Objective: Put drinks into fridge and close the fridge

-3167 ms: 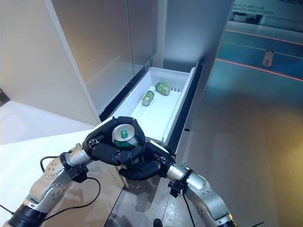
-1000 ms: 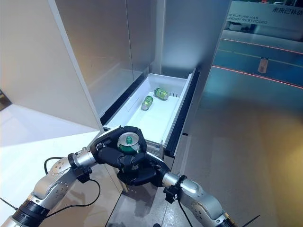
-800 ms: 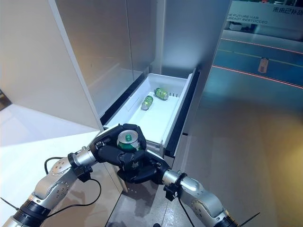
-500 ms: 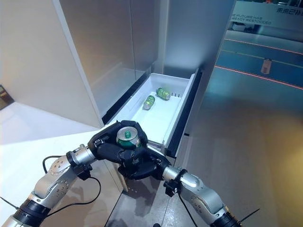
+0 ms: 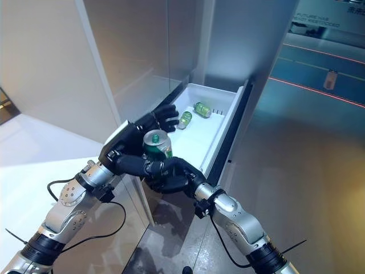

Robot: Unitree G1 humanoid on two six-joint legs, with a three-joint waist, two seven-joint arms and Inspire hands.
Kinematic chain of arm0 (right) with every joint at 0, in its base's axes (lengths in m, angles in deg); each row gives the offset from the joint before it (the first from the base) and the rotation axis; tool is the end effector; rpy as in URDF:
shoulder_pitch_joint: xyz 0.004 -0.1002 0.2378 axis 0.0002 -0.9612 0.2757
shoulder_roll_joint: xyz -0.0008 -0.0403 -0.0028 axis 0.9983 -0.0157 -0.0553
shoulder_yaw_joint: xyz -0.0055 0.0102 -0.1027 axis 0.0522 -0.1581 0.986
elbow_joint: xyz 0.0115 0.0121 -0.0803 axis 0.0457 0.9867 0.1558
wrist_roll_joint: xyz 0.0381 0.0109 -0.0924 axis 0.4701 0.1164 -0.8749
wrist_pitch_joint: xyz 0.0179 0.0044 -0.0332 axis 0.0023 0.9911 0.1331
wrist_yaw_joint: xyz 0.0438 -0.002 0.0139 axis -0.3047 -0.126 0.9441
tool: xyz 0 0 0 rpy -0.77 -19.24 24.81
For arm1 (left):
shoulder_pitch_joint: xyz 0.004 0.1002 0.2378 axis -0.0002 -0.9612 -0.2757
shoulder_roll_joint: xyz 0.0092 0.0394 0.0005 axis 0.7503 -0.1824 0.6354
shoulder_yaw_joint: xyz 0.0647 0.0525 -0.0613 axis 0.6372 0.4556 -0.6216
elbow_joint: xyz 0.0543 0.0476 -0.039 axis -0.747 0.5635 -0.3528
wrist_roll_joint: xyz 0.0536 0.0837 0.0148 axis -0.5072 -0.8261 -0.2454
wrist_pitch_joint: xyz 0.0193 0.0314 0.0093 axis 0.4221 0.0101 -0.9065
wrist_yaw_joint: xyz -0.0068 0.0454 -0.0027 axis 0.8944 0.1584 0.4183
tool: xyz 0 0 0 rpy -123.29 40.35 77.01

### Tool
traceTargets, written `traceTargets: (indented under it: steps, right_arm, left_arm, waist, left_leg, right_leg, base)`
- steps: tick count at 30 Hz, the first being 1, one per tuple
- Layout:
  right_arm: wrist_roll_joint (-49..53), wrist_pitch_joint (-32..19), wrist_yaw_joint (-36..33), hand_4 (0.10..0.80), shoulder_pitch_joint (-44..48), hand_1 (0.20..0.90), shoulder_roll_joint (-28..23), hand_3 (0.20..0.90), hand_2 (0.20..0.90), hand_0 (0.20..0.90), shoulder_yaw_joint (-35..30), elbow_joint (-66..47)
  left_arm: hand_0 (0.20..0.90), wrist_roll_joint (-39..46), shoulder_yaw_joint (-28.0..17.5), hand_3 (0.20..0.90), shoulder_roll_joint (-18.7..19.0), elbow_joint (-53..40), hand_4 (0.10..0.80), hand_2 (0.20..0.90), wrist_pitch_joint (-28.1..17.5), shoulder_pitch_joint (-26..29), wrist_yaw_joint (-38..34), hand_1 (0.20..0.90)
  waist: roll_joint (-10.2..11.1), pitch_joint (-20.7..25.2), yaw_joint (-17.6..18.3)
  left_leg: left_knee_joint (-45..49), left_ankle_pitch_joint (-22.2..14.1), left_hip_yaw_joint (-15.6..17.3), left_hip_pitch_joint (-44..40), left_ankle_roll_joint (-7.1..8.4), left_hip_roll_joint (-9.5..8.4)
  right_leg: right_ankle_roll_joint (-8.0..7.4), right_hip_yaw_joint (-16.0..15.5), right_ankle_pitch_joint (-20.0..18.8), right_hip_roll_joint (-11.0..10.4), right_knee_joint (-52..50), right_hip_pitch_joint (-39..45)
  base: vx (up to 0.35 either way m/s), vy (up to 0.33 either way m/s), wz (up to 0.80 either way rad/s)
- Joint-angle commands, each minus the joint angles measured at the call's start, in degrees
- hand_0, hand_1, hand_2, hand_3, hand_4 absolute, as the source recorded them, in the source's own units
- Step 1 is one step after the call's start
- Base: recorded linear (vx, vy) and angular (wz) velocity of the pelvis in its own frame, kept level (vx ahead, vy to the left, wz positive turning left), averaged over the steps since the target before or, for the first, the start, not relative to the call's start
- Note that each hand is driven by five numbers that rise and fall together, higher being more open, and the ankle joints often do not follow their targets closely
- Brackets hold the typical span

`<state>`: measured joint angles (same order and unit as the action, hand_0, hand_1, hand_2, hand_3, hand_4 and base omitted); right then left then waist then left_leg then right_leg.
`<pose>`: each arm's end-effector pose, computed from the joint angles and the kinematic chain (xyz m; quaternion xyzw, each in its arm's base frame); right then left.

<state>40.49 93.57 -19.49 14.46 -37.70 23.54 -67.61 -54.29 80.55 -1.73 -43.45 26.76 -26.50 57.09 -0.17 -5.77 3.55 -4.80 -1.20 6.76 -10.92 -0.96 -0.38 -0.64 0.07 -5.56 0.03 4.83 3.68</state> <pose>0.2218 -0.1486 0.0840 0.0463 0.0692 0.2973 0.9511 0.2298 0.1614 0.1340 -0.0348 -0.2572 -0.3357 0.9055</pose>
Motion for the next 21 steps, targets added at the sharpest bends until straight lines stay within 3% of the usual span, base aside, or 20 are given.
traceTargets:
  steps: [1,7,13,21]
  right_arm:
    - [1.09,-5.14,-3.25,0.100,12.60,0.300,4.41,0.200,0.300,0.300,-7.13,0.73]
    - [-0.74,-6.51,-4.90,0.100,17.22,0.300,5.37,0.200,0.300,0.300,-7.44,5.64]
    - [-4.06,-6.66,-3.36,0.100,13.65,0.300,4.23,0.200,0.300,0.300,-10.22,1.16]
    - [-7.21,-9.65,-6.68,0.100,16.96,0.300,2.84,0.200,0.300,0.300,-11.86,1.50]
  left_arm:
    - [0.900,-1.37,-0.20,0.900,-2.20,-7.35,0.800,0.900,-11.78,11.83,-4.02,0.900]
    - [0.900,-2.65,-1.37,0.900,-1.88,-5.97,0.800,0.900,-12.93,16.74,-11.16,0.900]
    - [0.900,-2.17,-5.53,0.900,-2.67,-8.45,0.800,0.900,-13.31,11.12,-10.17,0.900]
    - [0.900,-0.83,-4.74,0.900,-3.47,-7.09,0.800,0.900,-9.18,10.06,-8.16,0.900]
  waist:
    - [1.36,3.53,-0.59]
    - [1.72,2.43,-1.43]
    - [1.69,3.32,-1.35]
    - [1.65,3.24,-2.20]
  left_leg:
    - [4.61,-3.80,-3.10,1.24,-1.89,-2.33]
    - [5.58,-4.19,-4.79,1.28,-1.86,-2.48]
    - [4.41,-2.97,-4.51,1.73,-1.38,-2.60]
    - [3.67,-2.88,-5.09,1.72,-1.55,-2.78]
  right_leg:
    - [-1.11,-1.21,7.95,1.68,-6.39,2.55]
    - [-0.56,-2.96,8.76,1.42,-7.94,2.83]
    - [-0.94,-2.74,7.56,1.27,-6.44,2.45]
    - [-0.90,-2.91,7.45,1.37,-5.61,2.90]
  base:
    - [-0.088,0.000,0.07]
    - [-0.083,0.004,0.18]
    - [-0.015,-0.002,0.06]
    - [0.000,0.000,0.00]
